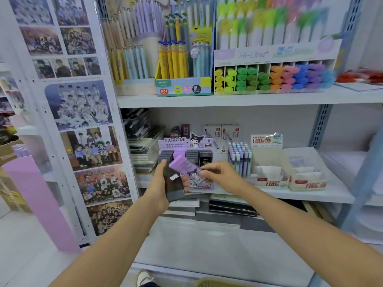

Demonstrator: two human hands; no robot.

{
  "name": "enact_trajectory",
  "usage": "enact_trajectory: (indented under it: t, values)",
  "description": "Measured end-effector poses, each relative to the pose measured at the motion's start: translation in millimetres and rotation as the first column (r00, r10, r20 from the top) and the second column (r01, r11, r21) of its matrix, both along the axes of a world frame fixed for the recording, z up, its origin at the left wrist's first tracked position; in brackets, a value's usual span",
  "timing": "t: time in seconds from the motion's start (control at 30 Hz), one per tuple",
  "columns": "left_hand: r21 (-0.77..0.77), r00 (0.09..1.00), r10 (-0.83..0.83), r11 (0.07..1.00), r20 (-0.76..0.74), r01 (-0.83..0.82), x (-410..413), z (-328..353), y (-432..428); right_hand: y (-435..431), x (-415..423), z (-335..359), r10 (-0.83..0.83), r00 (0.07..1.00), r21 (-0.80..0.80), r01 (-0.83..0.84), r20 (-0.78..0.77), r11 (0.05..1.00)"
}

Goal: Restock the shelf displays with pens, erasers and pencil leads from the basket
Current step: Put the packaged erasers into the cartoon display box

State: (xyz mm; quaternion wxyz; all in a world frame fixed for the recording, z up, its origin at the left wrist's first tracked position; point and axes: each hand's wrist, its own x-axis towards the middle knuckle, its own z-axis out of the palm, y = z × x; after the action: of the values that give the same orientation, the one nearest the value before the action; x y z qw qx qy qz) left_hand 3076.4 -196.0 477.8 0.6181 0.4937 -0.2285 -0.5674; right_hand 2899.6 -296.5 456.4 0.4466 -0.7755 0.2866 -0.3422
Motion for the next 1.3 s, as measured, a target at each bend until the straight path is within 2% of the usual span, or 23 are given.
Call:
enact_trajectory:
  t: [0.17,0.3,0.4,0.47,0.6,0.67,0.73,0.93,1.13,1.3]
  values:
    - [-0.069,0.997,0.048,0.997,0.059,-0.044,-6.0,3.2,5.8,5.7,-0.5,-0.2,0.019,1.000,0.067,-0.020,0.019,0.998]
    - [-0.080,0.945,0.123,0.991,0.302,-0.104,-8.3,-1.7,7.4,15.9,3.8,3.0,0.114,0.993,0.160,-0.114,0.011,0.981]
    - [-0.102,0.912,0.158,0.986,0.378,-0.128,-4.3,-7.0,5.7,18.4,9.0,5.9,0.149,0.985,0.187,-0.132,-0.084,0.973]
    - [-0.109,0.895,0.112,0.991,0.433,-0.071,0.1,-9.9,5.5,17.7,12.9,8.6,0.123,0.986,0.184,-0.102,-0.110,0.978]
    - [-0.079,0.876,-0.057,0.991,0.479,0.108,7.9,-17.0,5.8,9.5,29.5,12.4,0.024,1.000,0.126,-0.023,-0.011,0.992]
    - [-0.059,0.877,-0.076,0.991,0.475,0.118,13.3,-22.0,4.0,3.6,38.9,13.1,0.004,1.000,0.087,-0.002,-0.020,0.996]
    - [-0.041,0.909,-0.039,0.997,0.415,0.062,23.2,-28.9,1.0,-4.3,46.1,15.1,-0.040,0.999,0.061,0.041,-0.014,0.997]
    - [-0.027,0.932,0.086,0.996,0.351,-0.082,61.2,-43.5,-8.9,-32.2,69.4,22.3,-0.325,0.939,-0.059,0.333,0.115,0.941]
    - [-0.072,0.948,0.126,0.991,0.293,-0.109,81.3,-48.0,-15.6,-44.4,96.0,7.2,-0.351,0.936,-0.251,0.344,0.018,0.905]
    - [-0.046,0.957,0.115,0.993,0.266,-0.107,89.7,-56.4,-18.9,-55.4,108.1,-9.2,-0.421,0.891,-0.452,0.308,-0.172,0.837]
